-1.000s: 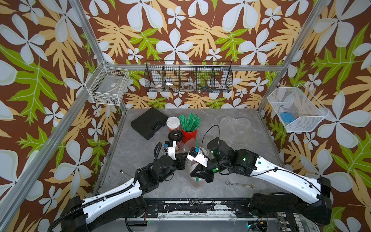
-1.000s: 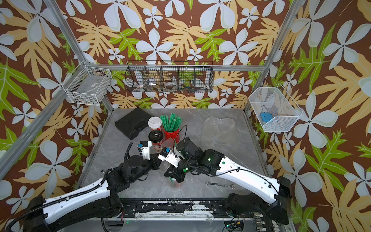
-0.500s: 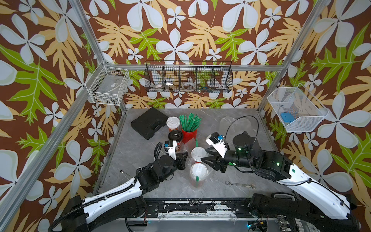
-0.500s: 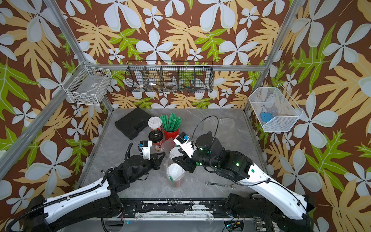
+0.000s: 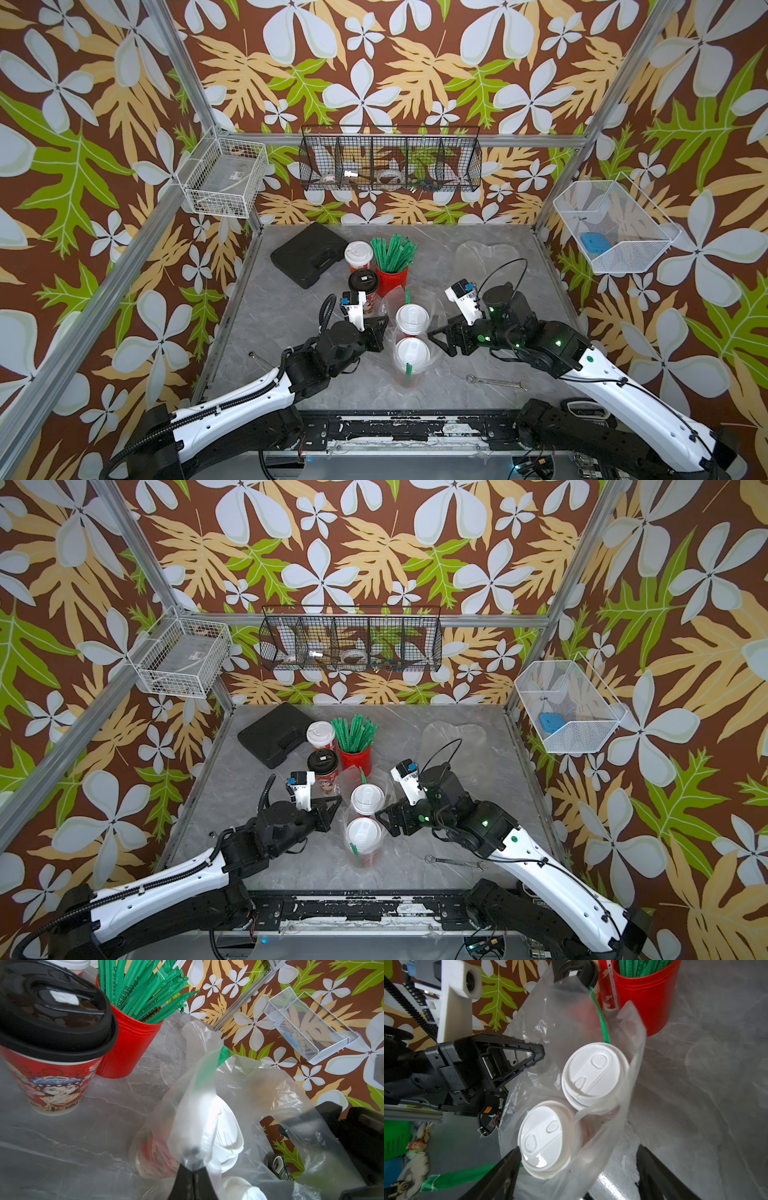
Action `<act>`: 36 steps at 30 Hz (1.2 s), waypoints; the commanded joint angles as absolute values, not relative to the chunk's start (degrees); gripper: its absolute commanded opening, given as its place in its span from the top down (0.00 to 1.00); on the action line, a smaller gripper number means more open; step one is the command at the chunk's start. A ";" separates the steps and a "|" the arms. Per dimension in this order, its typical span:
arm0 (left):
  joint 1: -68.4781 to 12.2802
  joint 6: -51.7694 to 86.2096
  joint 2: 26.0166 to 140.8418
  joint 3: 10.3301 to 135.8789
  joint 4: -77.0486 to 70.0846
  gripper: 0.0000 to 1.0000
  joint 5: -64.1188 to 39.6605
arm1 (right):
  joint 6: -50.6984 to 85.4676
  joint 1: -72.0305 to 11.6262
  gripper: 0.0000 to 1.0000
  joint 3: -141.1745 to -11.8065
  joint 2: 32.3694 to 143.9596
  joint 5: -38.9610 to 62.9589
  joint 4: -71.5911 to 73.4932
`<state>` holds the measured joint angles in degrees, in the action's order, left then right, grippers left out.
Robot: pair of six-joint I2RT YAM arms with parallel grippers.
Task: Pack milk tea into plastic carrier bags
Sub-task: Pick up the plastic carrier bag from the center of the board.
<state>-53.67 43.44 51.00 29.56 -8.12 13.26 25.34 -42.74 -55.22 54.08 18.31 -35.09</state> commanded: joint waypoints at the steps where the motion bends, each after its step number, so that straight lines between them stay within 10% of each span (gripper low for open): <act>1: -53.61 43.43 51.13 29.19 -10.38 1.00 13.38 | 28.59 -42.61 0.20 -54.20 55.48 24.58 -28.90; 22: -53.60 44.03 50.96 28.13 -11.26 1.00 13.49 | 31.32 -39.10 0.78 -52.52 58.82 33.23 -18.64; 36: -53.61 44.21 52.20 28.04 -12.47 1.00 13.00 | 32.49 -39.11 0.57 -51.94 57.92 39.10 -25.02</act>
